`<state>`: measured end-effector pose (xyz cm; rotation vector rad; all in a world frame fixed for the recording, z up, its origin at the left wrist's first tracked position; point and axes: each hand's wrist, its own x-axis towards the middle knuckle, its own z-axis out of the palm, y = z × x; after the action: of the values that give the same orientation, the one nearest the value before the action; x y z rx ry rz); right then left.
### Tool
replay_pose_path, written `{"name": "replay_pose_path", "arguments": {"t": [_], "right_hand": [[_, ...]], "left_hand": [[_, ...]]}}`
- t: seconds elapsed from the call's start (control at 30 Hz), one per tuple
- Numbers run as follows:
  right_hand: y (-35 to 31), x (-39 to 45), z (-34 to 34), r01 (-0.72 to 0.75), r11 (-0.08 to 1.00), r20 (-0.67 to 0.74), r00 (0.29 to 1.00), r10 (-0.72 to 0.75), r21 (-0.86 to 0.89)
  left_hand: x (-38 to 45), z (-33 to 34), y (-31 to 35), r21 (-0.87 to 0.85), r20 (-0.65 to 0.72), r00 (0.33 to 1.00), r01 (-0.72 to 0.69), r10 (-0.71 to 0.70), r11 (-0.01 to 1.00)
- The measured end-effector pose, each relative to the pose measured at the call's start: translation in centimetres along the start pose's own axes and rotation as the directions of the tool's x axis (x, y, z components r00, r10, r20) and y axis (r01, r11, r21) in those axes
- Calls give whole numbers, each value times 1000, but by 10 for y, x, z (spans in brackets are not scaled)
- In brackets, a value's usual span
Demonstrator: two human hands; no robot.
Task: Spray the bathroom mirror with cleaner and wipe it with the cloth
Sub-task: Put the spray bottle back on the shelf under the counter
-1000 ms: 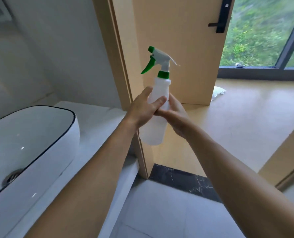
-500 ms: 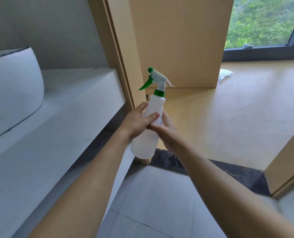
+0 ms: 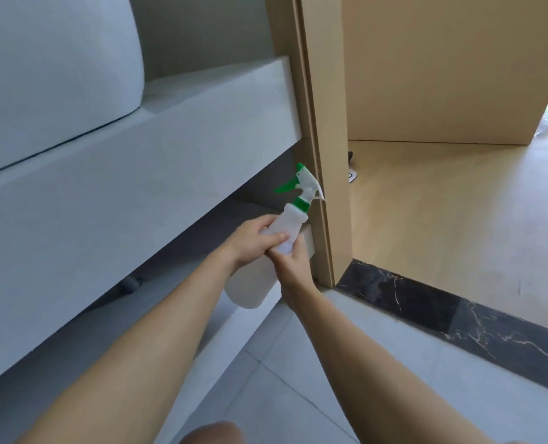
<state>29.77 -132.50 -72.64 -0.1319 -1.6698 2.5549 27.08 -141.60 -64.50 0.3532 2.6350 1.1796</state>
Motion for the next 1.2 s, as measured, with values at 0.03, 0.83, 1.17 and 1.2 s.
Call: {"name": "replay_pose_path", "arguments": {"t": [0.03,0.83,1.17,1.2], "right_hand": [[5,2,6,-23,1000,13,1000,23,12],[50,57,92,-29,950,484,855,185,-312],[57,54,113,153,889,642,745,183,-431],[59,54,114,162,883,642,745,184,-441]], "left_hand": [[0,-3,-7,8,-16,999,28,-27,1000],[-62,-10,-145,-278,-546,764,222,-344,935],[-70,-8,-172,-355,-654,620,255,-434,899],[-69,-8,-174,-360,-650,621,257,-438,897]]}}
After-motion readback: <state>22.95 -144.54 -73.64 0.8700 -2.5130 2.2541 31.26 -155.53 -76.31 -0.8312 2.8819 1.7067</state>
